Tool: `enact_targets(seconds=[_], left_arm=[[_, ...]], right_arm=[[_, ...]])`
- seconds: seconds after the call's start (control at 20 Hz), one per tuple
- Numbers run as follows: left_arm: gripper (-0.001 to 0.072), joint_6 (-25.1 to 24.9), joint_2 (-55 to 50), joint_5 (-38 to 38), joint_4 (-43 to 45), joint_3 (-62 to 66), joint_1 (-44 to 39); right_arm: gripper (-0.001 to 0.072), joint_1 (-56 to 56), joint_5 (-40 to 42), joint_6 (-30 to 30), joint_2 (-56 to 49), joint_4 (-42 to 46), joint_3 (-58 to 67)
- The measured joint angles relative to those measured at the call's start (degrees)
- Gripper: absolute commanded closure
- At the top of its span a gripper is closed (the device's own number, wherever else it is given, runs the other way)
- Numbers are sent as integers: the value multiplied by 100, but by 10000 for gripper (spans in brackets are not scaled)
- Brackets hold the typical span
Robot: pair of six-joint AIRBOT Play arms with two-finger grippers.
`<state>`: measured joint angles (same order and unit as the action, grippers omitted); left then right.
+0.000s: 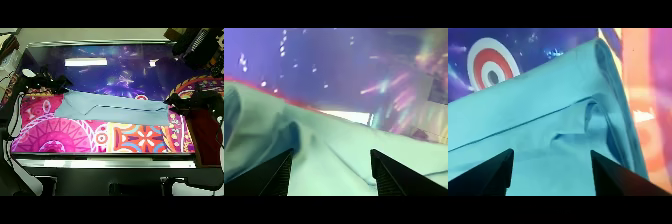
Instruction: Fold the clothes and pants, and hang the long-sleeved shirts on hangers.
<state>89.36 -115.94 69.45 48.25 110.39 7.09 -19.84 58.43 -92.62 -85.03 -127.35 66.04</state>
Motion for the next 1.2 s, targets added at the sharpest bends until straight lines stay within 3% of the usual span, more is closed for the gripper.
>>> enact_targets(seconds=[0.1,0.2,0.3,0.5,0.85,0.9,1.0,1.05,1.1,1.2], left_arm=[[152,-2,306,205,393,291,11],[152,61,726,400,1029,474,-42],[89,162,1165,579,1777,570,-168],[89,330,1860,861,3005,647,-487],[89,570,2225,1038,3659,669,-785],[89,581,2236,1040,3683,669,-798],[89,625,2251,1058,3718,669,-817],[89,675,2253,1058,3722,651,-824],[89,691,2256,1060,3720,614,-826],[110,721,2256,1062,3624,437,-833]], right_arm=[[140,-350,459,76,46,68,269],[40,-614,699,114,-15,76,422],[37,-745,984,-22,-278,-2,494],[37,-848,1342,-525,-981,-409,555],[68,-699,1357,-977,-1574,-734,575],[109,-612,1298,-990,-1606,-737,579],[300,-424,1134,-1032,-1661,-704,579],[529,-315,1051,-1049,-1679,-658,577],[646,-205,953,-1054,-1698,-575,570],[671,-42,859,-1054,-1674,-529,568]])
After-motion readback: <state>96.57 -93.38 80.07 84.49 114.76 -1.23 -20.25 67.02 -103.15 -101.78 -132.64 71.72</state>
